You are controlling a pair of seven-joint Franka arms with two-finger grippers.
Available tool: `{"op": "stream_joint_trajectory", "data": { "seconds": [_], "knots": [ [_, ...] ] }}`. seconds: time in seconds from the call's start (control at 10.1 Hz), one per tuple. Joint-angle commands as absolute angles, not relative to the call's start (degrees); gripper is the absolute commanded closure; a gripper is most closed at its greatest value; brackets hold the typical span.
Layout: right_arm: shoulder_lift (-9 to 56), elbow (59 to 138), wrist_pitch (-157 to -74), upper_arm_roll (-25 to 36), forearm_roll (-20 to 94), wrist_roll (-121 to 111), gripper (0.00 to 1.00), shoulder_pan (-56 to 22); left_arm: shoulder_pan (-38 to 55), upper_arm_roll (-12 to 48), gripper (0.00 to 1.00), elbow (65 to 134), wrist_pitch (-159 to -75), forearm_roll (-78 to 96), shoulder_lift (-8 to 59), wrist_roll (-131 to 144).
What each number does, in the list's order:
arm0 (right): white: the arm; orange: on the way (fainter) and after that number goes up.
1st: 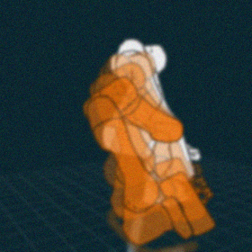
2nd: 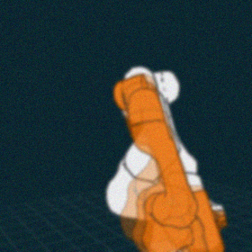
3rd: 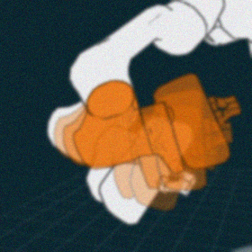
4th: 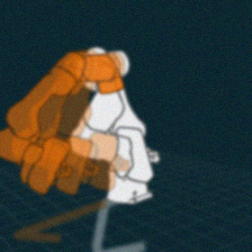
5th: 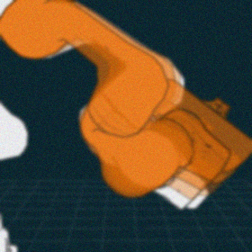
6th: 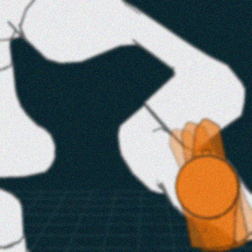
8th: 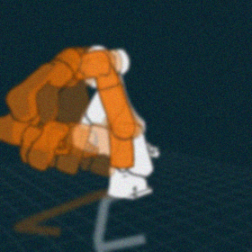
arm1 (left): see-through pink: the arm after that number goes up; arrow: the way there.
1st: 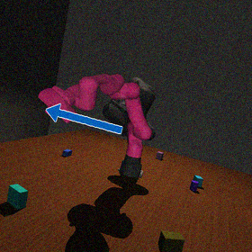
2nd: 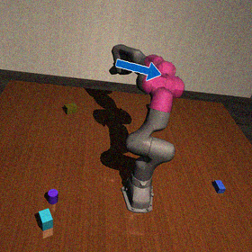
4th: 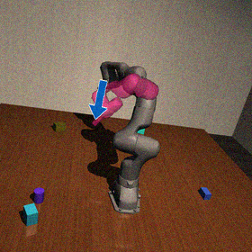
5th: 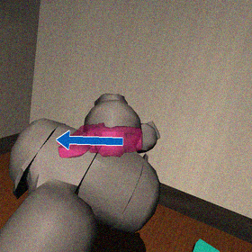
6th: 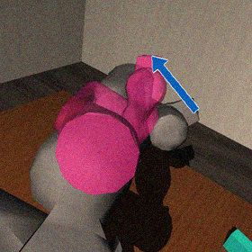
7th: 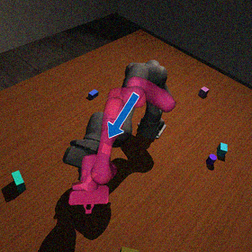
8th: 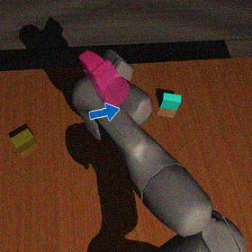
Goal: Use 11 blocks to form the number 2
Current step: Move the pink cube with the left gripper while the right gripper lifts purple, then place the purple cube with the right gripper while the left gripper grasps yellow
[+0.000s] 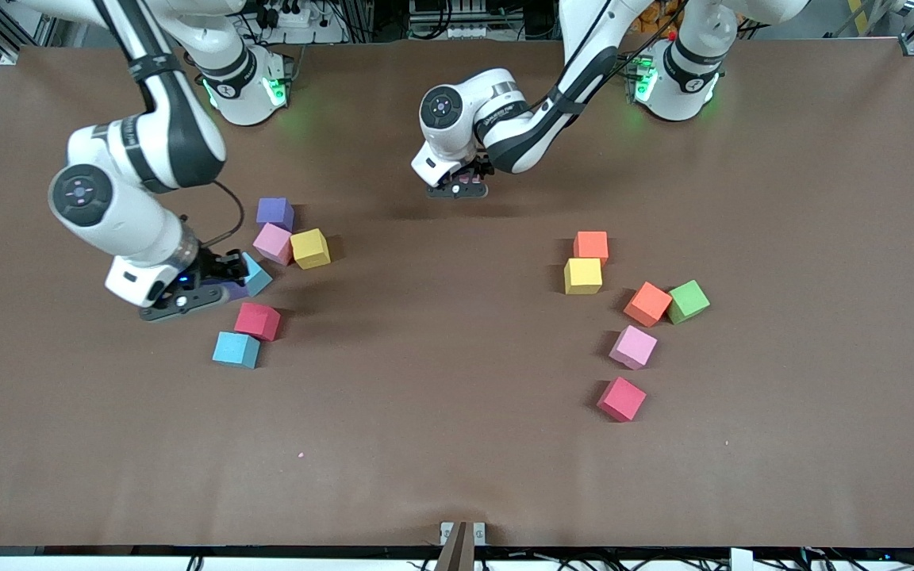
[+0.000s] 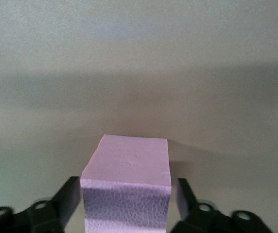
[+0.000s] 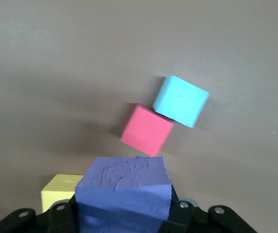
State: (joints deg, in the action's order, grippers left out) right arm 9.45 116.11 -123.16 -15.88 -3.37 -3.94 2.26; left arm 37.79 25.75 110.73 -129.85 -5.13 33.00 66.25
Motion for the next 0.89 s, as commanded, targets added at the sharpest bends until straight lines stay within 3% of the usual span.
{"op": "stream_joint_trajectory", "data": {
  "seconds": [0.0, 0.2, 0.3, 0.49, 0.79],
  "knots": [
    [8.62, 116.54, -122.78, -17.04, -2.9, -5.27, 0.52, -1.47, 37.54, 25.31, 0.0, 108.12, -122.75, -5.97, 29.64, 75.97],
    [8.09, 118.55, -122.87, -17.75, -3.43, -14.62, 0.54, -3.78, 35.26, 25.14, 0.0, 100.76, -110.28, -6.15, 28.39, 78.66],
    [7.22, 118.91, -122.78, -17.84, -3.34, -21.99, 0.56, -3.61, 33.85, 23.83, 0.0, 99.68, -107.87, -6.33, 26.65, 77.62],
    [5.02, 121.8, -123.48, -17.93, -3.08, -35.54, 0.61, -4.13, 28.59, 23.55, 0.0, 100.63, -107.84, -10.0, 24.88, 76.21],
    [3.16, 125.41, -124.71, -25.9, -2.9, -36.82, 0.62, -7.11, 19.81, 23.64, 0.0, 100.63, -109.94, -12.57, 25.31, 60.27]
  ]
}}
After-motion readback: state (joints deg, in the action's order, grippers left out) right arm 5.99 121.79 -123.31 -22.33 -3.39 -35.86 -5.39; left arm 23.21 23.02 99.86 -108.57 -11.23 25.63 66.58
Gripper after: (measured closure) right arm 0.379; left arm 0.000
